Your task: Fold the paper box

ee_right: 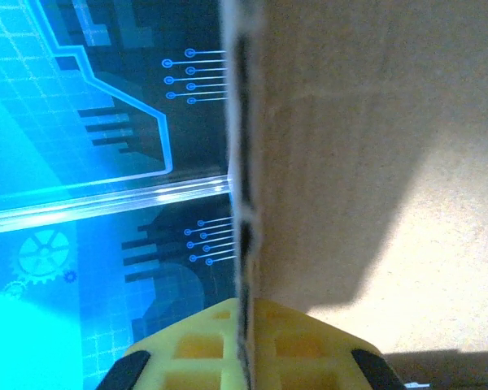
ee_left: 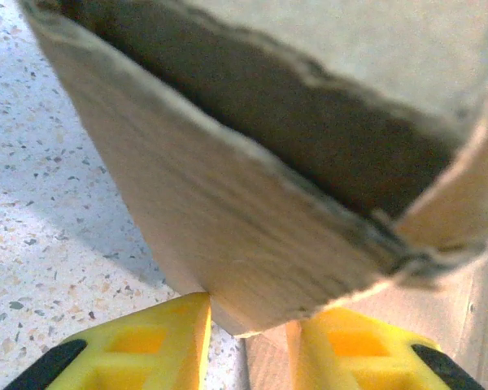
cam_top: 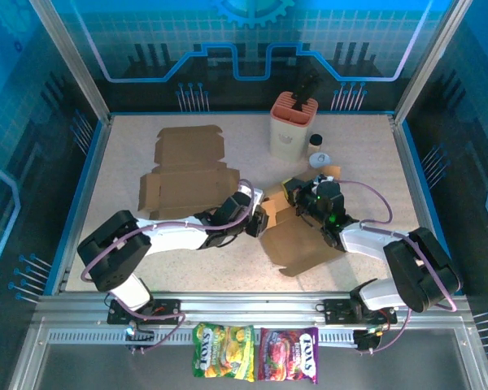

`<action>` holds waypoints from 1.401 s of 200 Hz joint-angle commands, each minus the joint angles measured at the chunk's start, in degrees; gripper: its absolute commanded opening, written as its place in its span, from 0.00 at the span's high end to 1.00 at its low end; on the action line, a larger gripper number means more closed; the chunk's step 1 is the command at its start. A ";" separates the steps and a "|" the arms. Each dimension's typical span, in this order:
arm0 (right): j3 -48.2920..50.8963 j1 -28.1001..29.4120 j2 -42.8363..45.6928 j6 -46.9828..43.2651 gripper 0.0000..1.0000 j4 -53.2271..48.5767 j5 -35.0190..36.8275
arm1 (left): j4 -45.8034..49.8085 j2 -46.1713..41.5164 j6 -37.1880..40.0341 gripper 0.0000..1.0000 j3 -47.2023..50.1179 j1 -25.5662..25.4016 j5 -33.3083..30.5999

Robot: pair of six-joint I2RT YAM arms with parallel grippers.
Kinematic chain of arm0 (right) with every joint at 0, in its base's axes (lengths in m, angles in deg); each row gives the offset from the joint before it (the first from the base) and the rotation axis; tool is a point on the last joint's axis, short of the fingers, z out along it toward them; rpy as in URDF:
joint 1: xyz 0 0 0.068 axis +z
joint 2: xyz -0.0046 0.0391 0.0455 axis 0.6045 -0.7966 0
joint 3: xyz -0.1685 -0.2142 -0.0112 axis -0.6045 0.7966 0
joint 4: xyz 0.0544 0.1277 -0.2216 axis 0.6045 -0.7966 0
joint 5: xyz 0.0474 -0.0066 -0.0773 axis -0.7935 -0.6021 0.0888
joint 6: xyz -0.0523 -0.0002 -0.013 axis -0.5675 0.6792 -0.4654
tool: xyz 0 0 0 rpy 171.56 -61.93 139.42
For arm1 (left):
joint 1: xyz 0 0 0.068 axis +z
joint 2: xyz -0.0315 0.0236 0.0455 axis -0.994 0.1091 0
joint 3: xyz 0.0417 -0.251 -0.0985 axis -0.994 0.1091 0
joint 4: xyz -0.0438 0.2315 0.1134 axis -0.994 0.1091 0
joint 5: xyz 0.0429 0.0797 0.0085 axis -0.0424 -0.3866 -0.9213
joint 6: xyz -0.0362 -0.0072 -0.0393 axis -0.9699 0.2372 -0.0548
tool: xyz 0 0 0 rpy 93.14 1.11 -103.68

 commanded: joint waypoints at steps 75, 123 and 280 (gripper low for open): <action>5.31 2.14 -1.38 0.26 1.00 8.72 3.18 | 0.94 4.29 -6.72 0.63 -3.61 -1.37 -10.14; 5.45 2.08 -2.06 0.87 1.00 9.64 3.26 | 1.06 5.74 -8.01 0.59 -4.76 -1.50 -12.46; 4.11 2.34 -3.53 3.03 1.00 9.11 3.52 | 6.86 10.69 -16.40 0.77 -12.06 -2.33 -19.18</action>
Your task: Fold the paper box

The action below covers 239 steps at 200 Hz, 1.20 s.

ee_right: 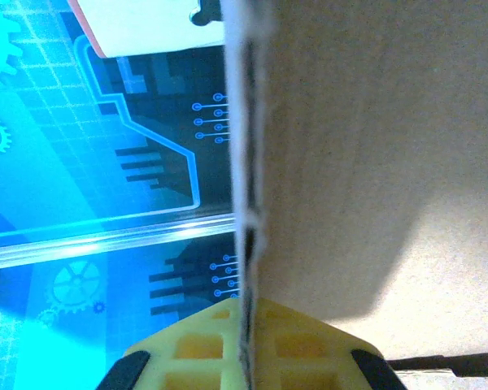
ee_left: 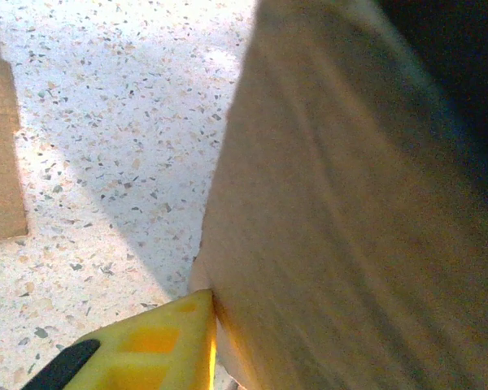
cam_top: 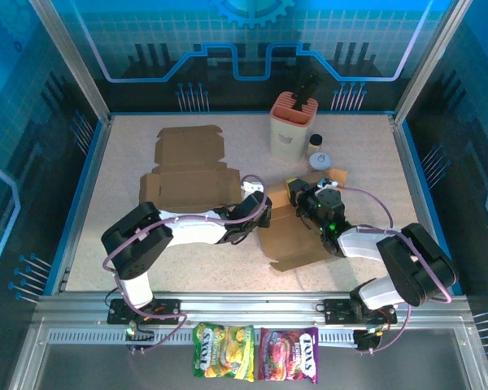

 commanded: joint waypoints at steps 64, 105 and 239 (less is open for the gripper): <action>-1.14 2.08 -0.30 2.03 1.00 -4.43 -2.49 | 5.58 2.86 -7.16 0.89 -5.67 -0.80 -7.22; -2.34 2.11 2.88 0.87 0.88 -10.54 -2.18 | 9.10 2.93 -8.53 1.00 -7.29 -0.98 -8.91; -39.59 -25.13 21.64 -44.14 0.30 -74.47 -20.96 | 10.59 -12.02 3.24 1.00 -3.81 17.39 28.18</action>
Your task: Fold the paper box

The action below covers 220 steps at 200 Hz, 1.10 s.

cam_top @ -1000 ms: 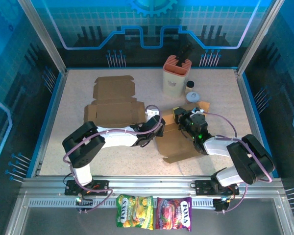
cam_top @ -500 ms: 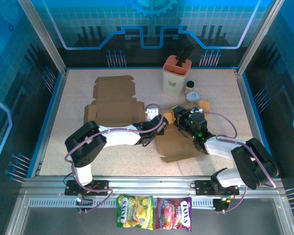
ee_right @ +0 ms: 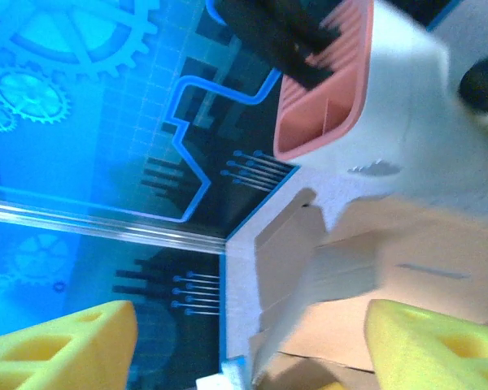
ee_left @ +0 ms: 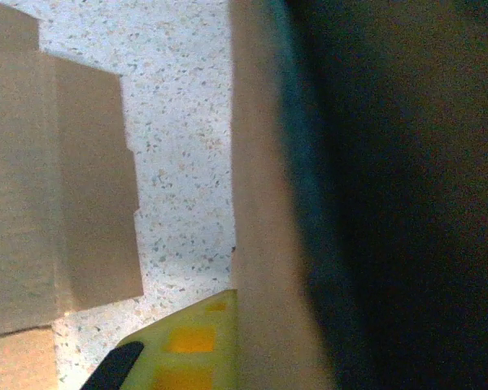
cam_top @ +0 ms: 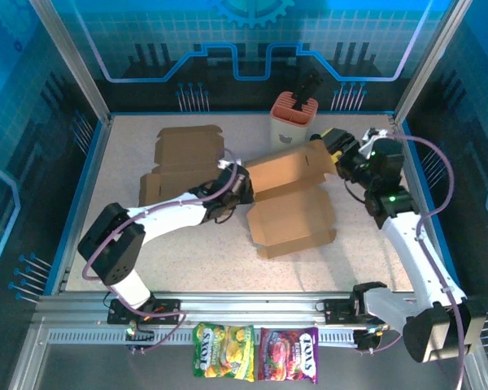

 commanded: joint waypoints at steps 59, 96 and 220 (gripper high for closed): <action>-18.29 -5.11 -8.22 -22.50 0.51 -16.85 -8.15 | -5.14 -3.62 1.08 1.00 0.80 20.70 48.72; -20.99 -4.17 -13.27 -20.14 0.42 -16.85 -13.93 | -11.09 -0.69 -3.90 1.00 0.45 23.65 55.50; -8.13 1.43 -5.83 -11.97 0.48 -11.83 -13.40 | -10.46 0.23 -5.59 1.00 -0.08 24.05 54.26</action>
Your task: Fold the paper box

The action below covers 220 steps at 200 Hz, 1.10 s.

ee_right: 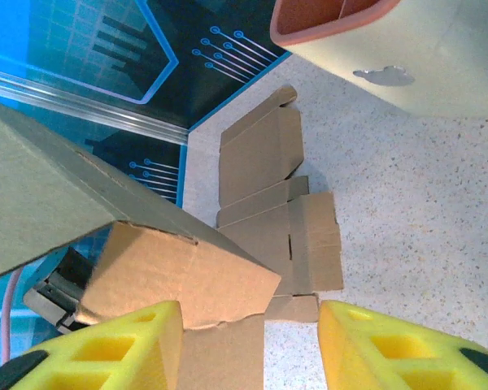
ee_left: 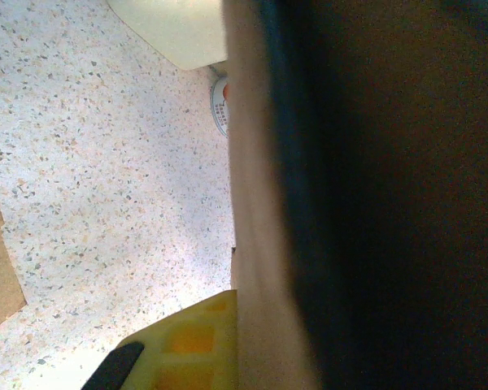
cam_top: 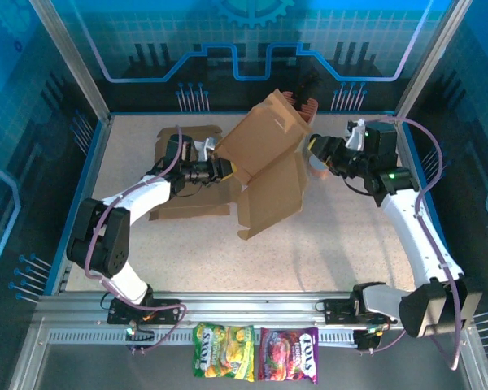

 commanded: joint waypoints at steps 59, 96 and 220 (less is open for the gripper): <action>-0.58 3.13 -1.29 4.28 0.44 7.56 -0.41 | 0.29 0.31 -0.12 1.00 -0.91 0.46 1.89; -3.04 5.38 -4.75 4.10 0.43 8.74 -0.23 | 0.27 0.16 -0.21 1.00 -0.88 0.46 1.78; -16.64 -1.54 -0.83 -7.76 0.42 -4.71 -4.58 | 2.83 -0.50 0.01 1.00 -1.28 1.43 3.07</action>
